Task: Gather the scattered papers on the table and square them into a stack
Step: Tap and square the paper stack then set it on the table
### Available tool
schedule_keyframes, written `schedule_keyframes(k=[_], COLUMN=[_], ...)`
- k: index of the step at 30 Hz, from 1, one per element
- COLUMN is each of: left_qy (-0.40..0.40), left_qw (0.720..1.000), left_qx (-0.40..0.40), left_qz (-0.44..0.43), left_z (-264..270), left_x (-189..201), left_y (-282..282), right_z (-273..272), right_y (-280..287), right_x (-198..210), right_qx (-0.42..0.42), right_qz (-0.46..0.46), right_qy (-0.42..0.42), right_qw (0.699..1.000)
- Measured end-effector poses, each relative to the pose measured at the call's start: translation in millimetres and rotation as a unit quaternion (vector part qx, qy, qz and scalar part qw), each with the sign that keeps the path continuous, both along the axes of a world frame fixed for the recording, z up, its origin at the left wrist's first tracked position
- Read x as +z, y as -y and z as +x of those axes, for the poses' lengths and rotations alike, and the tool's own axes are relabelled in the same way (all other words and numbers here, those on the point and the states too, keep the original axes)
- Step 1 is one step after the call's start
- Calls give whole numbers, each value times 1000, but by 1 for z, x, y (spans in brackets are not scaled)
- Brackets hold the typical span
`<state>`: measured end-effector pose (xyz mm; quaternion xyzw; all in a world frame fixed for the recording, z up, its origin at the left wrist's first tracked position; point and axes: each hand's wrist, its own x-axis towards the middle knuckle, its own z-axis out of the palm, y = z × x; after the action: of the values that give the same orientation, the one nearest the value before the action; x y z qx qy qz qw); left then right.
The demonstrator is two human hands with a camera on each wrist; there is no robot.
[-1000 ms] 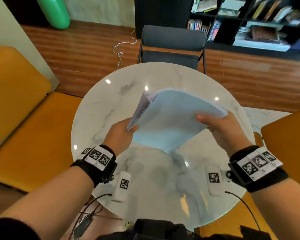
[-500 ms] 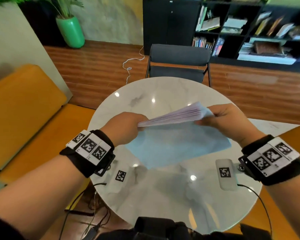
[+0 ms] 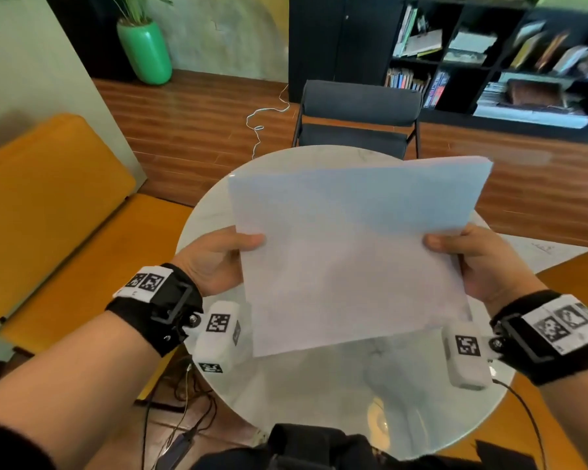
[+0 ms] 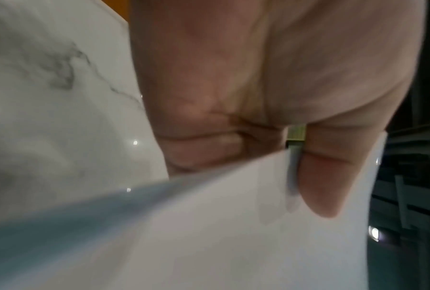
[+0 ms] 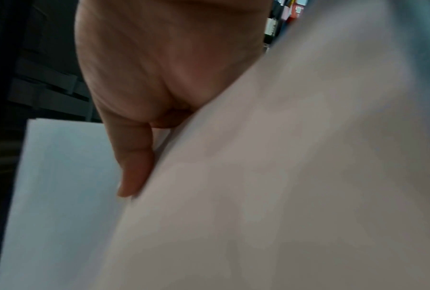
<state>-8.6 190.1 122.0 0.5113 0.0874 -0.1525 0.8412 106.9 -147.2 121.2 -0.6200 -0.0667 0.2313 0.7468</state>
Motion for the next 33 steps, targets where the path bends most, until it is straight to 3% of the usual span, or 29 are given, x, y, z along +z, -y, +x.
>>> schedule_keyframes(k=[4,7,11,14,17,23,29,33], left_qy=[-36,-48,-20,28,55,-43,-20,-74], left_qw=[999,986,948,941,938,943,933,933], left_qx=[12,52,108,139,153,100,72,65], left_qz=[34,151,299,306,305,313,353,347], left_z=[-3,-5,-6,-5,-7,-15,-6,-7], left_x=[-13,-19,-29,-35,-44,-83,-70,-80], left_y=[9,20,39,45,43,50,43,52], right_z=[-7,-11,-18,-23,-27,-30,-13,-13], right_y=[-1,-2,-14,-24,-23,-9,1,1], right_x=[-22,-33,-51,-53,-56,-98,-88,-103], right_qx=[18,24,-18,-76,-81,-75,-50,-51], right_qz=[-36,-42,-63,-63,-33,-58,-63,-94], right_qy=[-60,-63,-15,31,65,7,40,-3], right_qw=[997,997,998,995,994,995,996,994])
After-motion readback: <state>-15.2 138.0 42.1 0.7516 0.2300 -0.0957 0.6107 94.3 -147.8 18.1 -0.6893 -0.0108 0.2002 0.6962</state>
